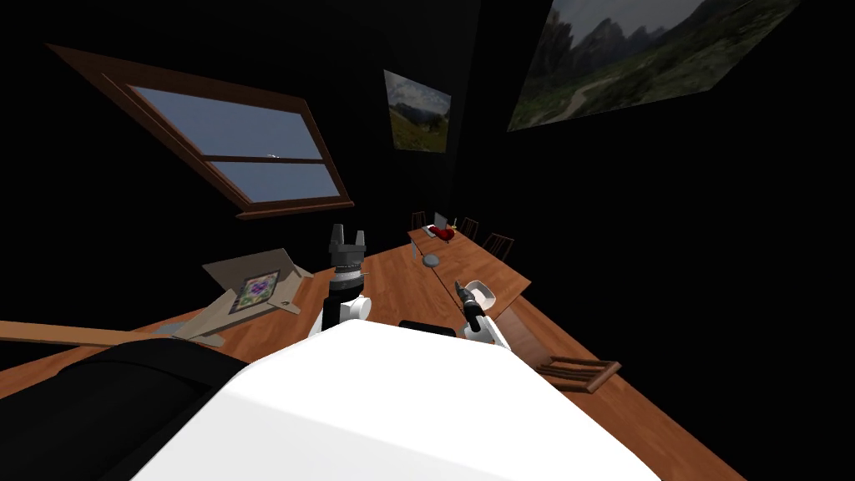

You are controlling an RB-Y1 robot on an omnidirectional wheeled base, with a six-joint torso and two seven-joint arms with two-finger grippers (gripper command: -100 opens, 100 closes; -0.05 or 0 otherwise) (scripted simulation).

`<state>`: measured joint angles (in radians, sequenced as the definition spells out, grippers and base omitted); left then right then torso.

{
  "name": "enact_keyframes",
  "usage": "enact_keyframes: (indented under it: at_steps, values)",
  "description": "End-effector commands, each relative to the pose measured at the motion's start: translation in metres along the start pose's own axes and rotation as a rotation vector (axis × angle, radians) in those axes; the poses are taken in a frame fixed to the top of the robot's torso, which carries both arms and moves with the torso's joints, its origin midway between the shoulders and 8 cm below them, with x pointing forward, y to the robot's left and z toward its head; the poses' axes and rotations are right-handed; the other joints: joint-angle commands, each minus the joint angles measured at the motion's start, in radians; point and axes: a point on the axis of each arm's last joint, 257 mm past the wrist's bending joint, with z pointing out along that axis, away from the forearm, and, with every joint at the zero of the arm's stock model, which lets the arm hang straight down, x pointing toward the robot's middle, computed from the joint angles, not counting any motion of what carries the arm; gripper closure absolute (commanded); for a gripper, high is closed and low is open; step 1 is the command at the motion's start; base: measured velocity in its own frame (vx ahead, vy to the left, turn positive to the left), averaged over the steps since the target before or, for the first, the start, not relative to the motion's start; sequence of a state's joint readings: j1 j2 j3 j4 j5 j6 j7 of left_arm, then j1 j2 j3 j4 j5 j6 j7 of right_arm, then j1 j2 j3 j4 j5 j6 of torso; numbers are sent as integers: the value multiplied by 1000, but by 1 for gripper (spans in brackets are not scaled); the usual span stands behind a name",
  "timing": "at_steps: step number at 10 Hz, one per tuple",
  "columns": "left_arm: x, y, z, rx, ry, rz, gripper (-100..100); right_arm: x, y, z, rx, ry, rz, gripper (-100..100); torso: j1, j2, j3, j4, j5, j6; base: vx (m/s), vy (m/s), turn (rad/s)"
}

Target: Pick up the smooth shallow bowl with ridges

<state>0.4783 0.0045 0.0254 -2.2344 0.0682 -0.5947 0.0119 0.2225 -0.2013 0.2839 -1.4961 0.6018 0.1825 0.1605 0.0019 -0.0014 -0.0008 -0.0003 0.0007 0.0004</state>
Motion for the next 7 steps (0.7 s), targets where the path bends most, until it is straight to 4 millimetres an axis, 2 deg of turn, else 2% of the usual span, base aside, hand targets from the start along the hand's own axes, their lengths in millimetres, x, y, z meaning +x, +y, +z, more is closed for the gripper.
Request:
enact_keyframes:
  at_steps: [1, 4, 7]
  values:
    - [0, 0, 0, 0, 0, 0, 0, 17, -14, 1, 39, 30, -36, -100, 0, 0, 0, 0, 0, 0, 32, 20, 70]
    - [0, 0, 0, 0, 0, 0, 0, 47, -45, 3, 130, 98, -174, -100, -1, 1, 0, 0, 0, 1, 32, 23, 123]
    - [0, 0, 0, 0, 0, 0, 0, 66, -69, 1, 186, 142, -255, -100, -1, 1, 0, 0, 0, 0, 30, 13, 86]
